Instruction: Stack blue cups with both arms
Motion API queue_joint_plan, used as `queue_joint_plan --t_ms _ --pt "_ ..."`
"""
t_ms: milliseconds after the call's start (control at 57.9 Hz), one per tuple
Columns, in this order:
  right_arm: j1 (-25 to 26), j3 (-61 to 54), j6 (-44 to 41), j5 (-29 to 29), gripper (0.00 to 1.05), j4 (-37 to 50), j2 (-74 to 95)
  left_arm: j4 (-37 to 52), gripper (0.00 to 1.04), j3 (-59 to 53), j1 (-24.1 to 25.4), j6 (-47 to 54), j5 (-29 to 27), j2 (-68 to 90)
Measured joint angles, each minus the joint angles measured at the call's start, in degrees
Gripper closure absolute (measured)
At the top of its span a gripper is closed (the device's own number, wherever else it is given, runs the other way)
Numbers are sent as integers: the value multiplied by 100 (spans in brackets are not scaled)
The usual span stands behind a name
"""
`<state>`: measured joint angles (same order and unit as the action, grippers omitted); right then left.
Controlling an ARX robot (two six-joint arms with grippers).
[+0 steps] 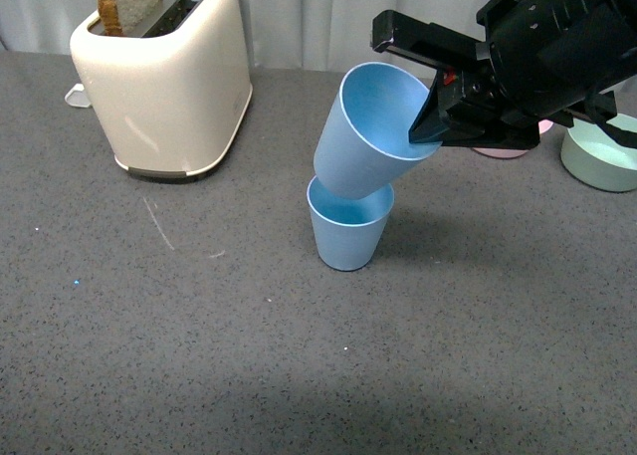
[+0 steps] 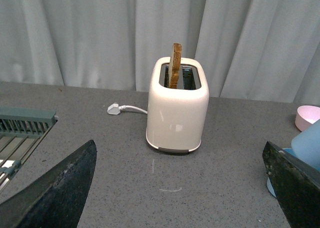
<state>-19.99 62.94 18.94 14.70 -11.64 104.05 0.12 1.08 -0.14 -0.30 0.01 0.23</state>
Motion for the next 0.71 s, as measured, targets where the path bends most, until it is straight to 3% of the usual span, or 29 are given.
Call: queue_joint_plan --t_ms 173,207,345,552,708 --pt "-17 24 -20 -31 104 4 81 0 7 0 0 0 0 0" --pt "-20 31 -55 -120 100 13 90 0 7 0 0 0 0 0" --pt "-15 44 -52 -205 79 125 116 0 7 0 0 0 0 0" --pt "15 -2 -114 -544 38 774 4 0 7 0 0 0 0 0" --pt "31 -4 -120 -560 15 785 -50 0 7 0 0 0 0 0"
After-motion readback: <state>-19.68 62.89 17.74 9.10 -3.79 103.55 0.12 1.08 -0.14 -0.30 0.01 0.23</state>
